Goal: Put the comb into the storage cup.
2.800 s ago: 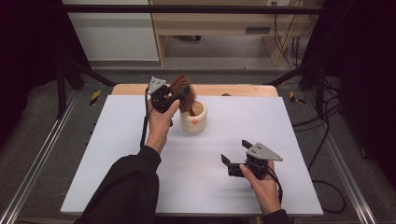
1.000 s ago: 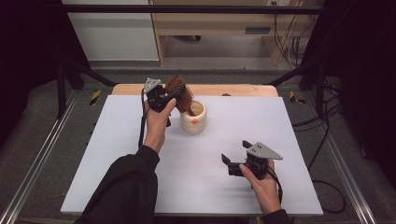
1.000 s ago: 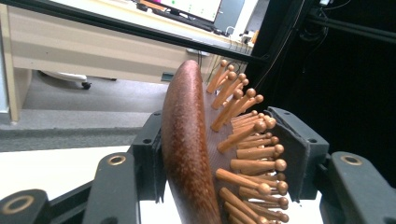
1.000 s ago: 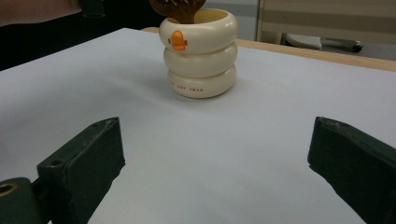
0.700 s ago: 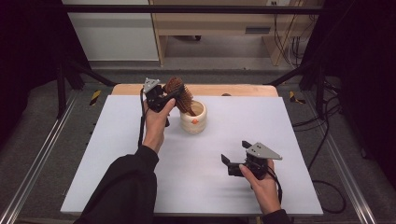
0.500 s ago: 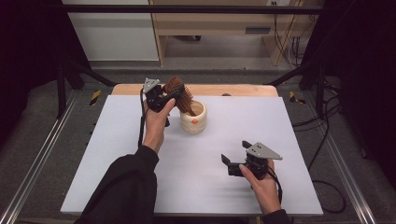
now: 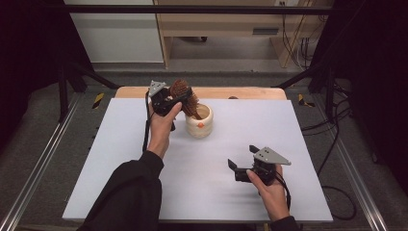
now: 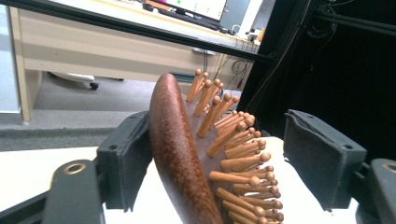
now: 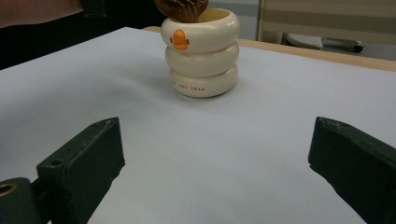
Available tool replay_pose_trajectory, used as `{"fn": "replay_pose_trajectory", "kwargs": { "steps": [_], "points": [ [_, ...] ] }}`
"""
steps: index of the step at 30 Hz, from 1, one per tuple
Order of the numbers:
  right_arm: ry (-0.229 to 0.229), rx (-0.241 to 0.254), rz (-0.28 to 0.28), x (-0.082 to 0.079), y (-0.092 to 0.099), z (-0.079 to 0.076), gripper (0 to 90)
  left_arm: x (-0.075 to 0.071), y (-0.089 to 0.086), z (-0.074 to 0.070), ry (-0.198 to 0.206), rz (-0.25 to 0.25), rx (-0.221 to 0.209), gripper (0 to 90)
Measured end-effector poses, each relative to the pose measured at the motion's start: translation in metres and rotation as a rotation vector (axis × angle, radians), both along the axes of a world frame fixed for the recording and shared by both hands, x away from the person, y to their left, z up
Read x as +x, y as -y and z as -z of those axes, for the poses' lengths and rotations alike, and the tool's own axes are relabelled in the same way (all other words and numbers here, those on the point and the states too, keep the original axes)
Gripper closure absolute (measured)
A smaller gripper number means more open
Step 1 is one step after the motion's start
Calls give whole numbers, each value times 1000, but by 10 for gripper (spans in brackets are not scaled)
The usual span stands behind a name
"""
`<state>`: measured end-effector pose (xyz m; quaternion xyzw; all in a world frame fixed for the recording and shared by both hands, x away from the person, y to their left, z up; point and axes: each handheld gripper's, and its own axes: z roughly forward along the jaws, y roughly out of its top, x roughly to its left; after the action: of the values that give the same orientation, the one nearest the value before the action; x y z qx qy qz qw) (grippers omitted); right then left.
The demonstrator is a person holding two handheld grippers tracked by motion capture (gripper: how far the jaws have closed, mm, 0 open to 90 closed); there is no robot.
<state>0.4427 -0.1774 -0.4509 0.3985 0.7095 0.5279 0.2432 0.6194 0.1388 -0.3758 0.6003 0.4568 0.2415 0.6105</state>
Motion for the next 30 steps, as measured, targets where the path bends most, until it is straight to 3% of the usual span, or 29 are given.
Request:
{"fn": "replay_pose_trajectory", "kwargs": {
  "steps": [11, 22, 30],
  "points": [
    [2, 1, 0, 0, 0, 0, 38, 0, 1, 1, -15, -14, 3, 74],
    [2, -2, -3, 0, -1, 0, 37, -1, 1, 2, -10, -20, 0, 38],
    [-5, -6, -8, 1, -2, 2, 38, -4, -1, 0, 17, -18, 12, 33]
  ]
}}
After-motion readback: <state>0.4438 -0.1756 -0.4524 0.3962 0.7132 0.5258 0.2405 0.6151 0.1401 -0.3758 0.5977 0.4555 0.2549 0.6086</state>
